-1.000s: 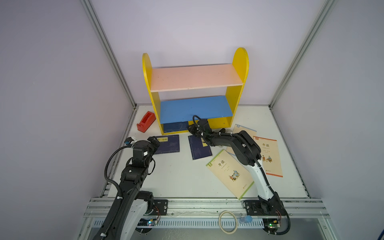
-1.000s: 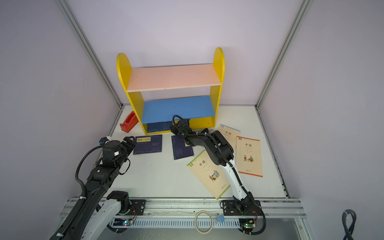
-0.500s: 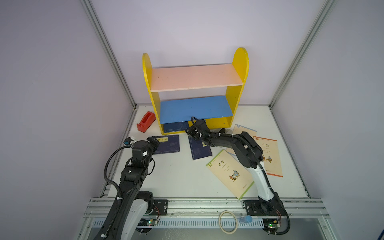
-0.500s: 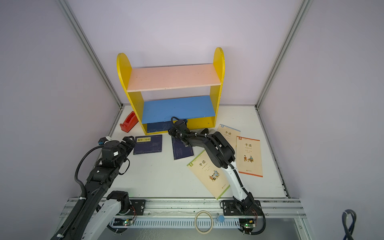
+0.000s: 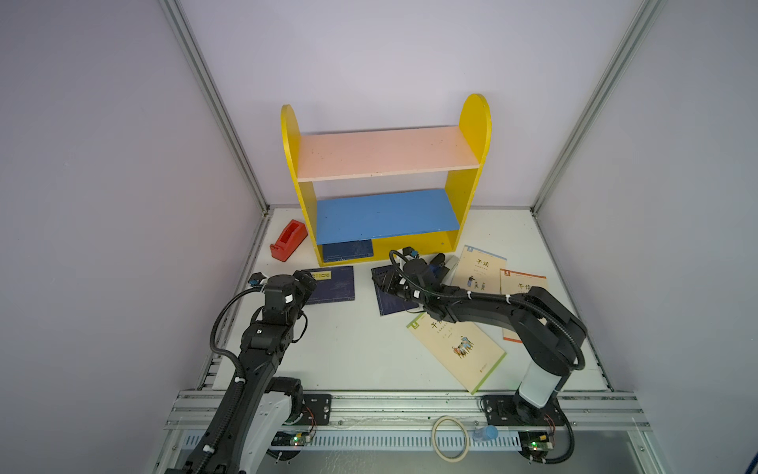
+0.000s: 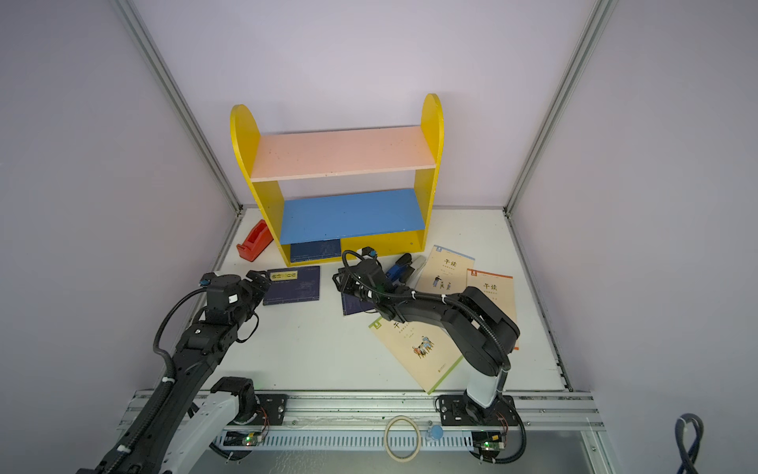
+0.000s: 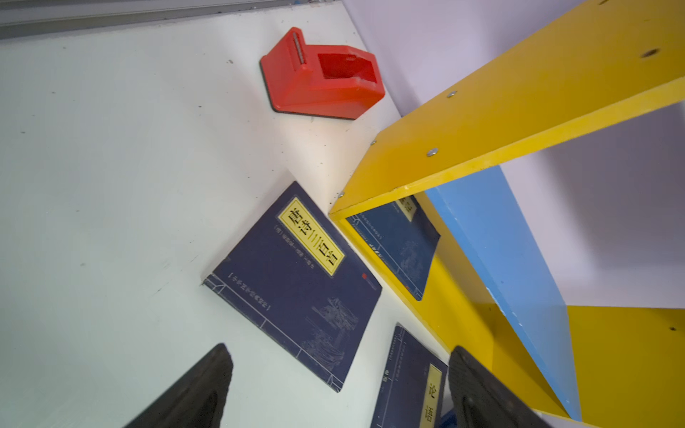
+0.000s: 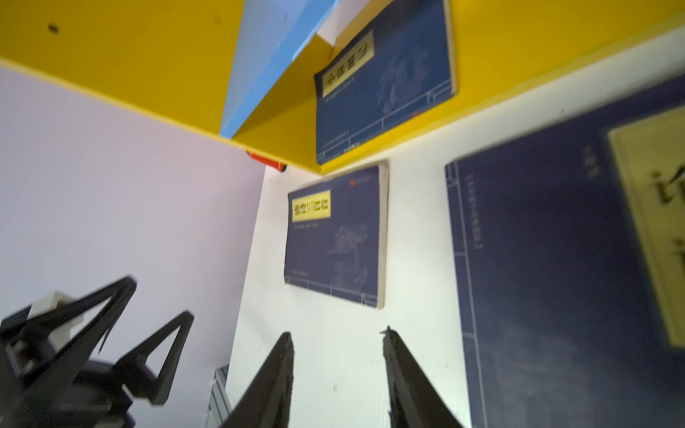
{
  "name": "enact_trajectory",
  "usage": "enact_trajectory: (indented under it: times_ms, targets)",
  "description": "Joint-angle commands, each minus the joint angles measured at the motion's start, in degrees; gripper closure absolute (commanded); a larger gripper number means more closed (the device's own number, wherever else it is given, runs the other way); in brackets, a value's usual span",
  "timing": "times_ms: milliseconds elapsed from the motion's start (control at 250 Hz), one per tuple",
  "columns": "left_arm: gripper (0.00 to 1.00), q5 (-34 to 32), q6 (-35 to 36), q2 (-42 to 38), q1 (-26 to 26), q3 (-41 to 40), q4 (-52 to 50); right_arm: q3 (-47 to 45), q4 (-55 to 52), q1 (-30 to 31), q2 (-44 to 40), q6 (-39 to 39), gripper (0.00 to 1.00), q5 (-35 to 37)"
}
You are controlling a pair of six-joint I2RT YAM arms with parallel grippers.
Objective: Stacking books/files
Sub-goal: Move the book to the center of the table.
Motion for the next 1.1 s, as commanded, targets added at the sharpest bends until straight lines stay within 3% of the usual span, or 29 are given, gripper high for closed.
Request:
enact_trajectory:
  times_ms: [0,140,388,548,692,864,1096]
  targets:
    - [0.05,-1.05,-1.57,3.08,2.08,0.58,-2.55,-1.93,4.9,4.38,0.05,0.08,0.57,4.69]
    - [0.05,4.48,-1.71,10.41,8.13,1.57,-3.18,-1.16,6.09,7.69,2.48,0.0,0.57,7.9]
    - [0.02,16.47,5.86,30.95,17.7,10.56,-7.49,2.98,11.85,8.26,10.25,3.02,0.54,15.73]
    - [0.02,22.49,12.53,41.88,19.56,17.2,-9.49,14.9,1.53,8.16,17.21,1.63,0.53,13.81]
    - [0.01,22.53,15.7,45.42,19.89,19.04,-8.77,16.97,-1.18,7.72,20.22,-1.27,0.52,13.08]
    - [0.0,19.71,18.2,43.92,20.01,20.17,-10.26,15.69,-3.86,7.55,20.12,-4.62,0.45,13.98]
    - [0.0,19.4,20.55,47.06,19.85,23.75,-13.23,21.25,-5.88,6.9,25.76,-5.9,0.43,10.4]
